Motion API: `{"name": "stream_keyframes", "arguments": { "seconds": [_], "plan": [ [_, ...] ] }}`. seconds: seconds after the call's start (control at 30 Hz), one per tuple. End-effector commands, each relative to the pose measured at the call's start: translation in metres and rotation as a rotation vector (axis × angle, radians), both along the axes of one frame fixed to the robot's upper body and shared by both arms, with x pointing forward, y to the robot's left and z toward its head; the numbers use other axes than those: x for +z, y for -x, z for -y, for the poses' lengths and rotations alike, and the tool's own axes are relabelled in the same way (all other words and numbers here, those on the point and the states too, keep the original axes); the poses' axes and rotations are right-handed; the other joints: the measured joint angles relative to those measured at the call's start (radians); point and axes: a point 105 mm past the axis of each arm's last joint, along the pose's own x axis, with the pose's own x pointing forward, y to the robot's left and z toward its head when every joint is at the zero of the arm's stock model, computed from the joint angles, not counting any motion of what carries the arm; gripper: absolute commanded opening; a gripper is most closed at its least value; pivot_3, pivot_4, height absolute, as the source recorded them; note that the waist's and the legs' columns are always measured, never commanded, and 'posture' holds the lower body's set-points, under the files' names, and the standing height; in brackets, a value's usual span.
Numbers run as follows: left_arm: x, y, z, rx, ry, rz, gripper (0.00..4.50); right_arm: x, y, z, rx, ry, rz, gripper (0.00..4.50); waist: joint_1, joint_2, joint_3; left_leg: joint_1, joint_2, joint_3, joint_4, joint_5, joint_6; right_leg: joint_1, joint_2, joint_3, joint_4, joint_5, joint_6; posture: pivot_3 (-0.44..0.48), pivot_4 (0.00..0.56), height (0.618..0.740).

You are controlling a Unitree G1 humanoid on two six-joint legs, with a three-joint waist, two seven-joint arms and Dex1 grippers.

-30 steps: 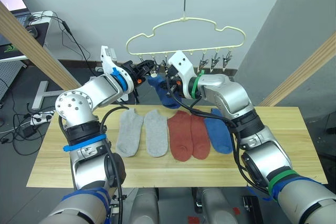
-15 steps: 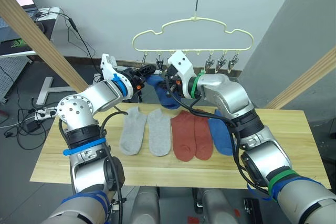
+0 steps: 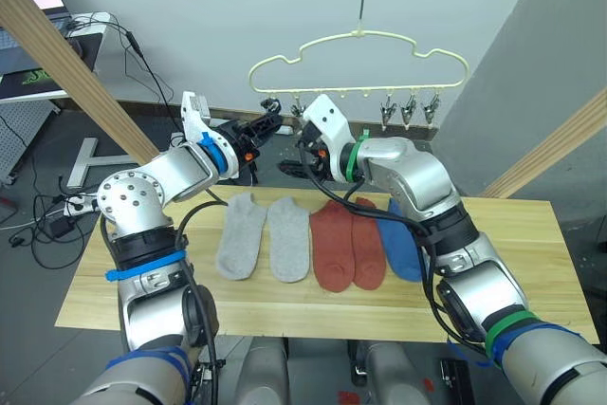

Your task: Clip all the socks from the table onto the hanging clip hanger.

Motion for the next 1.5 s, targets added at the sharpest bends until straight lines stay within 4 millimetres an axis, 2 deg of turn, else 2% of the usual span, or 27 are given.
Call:
{"name": "stream_keyframes", "arguments": {
  "seconds": [0.03,0.2,0.4,0.6,0.83,1.07,1.17,1.23,1.5],
  "plan": [
    [0.013,0.013,0.003,-0.029,-0.2,0.188,2.74,0.012,0.014,0.002,0.025,-0.029,0.035,3.2,0.0,0.0,0.0,0.0,0.0,0.0,0.0,0.0,0.0,0.0,0.0,0.0,0.0,0.0,0.0,0.142,0.249,0.74],
    [0.001,0.026,0.004,-0.048,-0.42,0.366,2.74,0.004,0.034,0.022,-0.014,-0.038,0.009,3.2,0.009,0.0,0.0,0.0,0.0,0.0,-0.003,0.0,0.0,0.0,0.0,0.0,-0.003,0.0,0.0,0.147,0.254,0.74],
    [-0.011,0.039,0.008,-0.048,-0.575,0.553,2.74,-0.005,0.064,0.055,-0.068,-0.052,-0.017,3.2,0.014,0.0,0.0,0.0,0.0,0.001,-0.004,-0.001,0.002,0.0,0.0,0.001,-0.005,0.0,0.0,0.137,0.266,0.74],
    [-0.019,0.053,0.023,-0.045,-0.593,0.667,2.74,0.005,0.093,0.097,-0.09,-0.061,0.027,3.2,0.014,0.0,0.0,-0.001,0.0,0.001,-0.005,-0.002,0.004,0.001,0.0,0.001,-0.009,0.0,-0.001,0.125,0.27,0.74],
    [-0.03,0.058,0.041,0.0,-0.589,0.751,2.74,0.019,0.116,0.135,-0.101,-0.018,0.056,3.2,0.013,0.0,0.0,0.0,0.0,0.001,-0.004,-0.002,0.004,0.002,0.0,0.001,-0.009,0.0,-0.001,0.092,0.274,0.74],
    [-0.032,0.047,0.059,0.096,-0.568,0.803,2.74,0.028,0.129,0.151,-0.093,0.027,0.038,3.2,0.01,0.0,0.0,0.0,0.0,0.001,-0.001,-0.003,0.005,0.003,0.001,0.002,-0.01,0.0,-0.001,0.046,0.276,0.74],
    [-0.029,0.04,0.061,0.123,-0.553,0.795,2.74,0.028,0.131,0.154,-0.103,0.042,0.01,3.82,0.01,0.0,0.0,-0.001,0.0,0.001,0.001,-0.003,0.005,0.003,0.001,0.002,-0.009,0.0,-0.001,0.023,0.276,0.74],
    [-0.028,0.038,0.062,0.127,-0.551,0.806,2.74,0.029,0.132,0.155,-0.104,0.052,0.01,4.46,0.01,0.0,0.0,-0.001,0.0,0.002,0.001,-0.003,0.005,0.004,0.001,0.002,-0.009,0.001,-0.001,0.023,0.276,0.74],
    [-0.016,0.026,0.064,0.202,-0.523,0.805,2.74,0.033,0.13,0.159,-0.142,0.074,0.043,4.46,0.005,0.0,0.0,-0.001,-0.001,0.001,0.002,-0.003,0.006,0.004,0.001,0.002,-0.009,0.001,-0.001,0.008,0.274,0.74]
  ]
}}
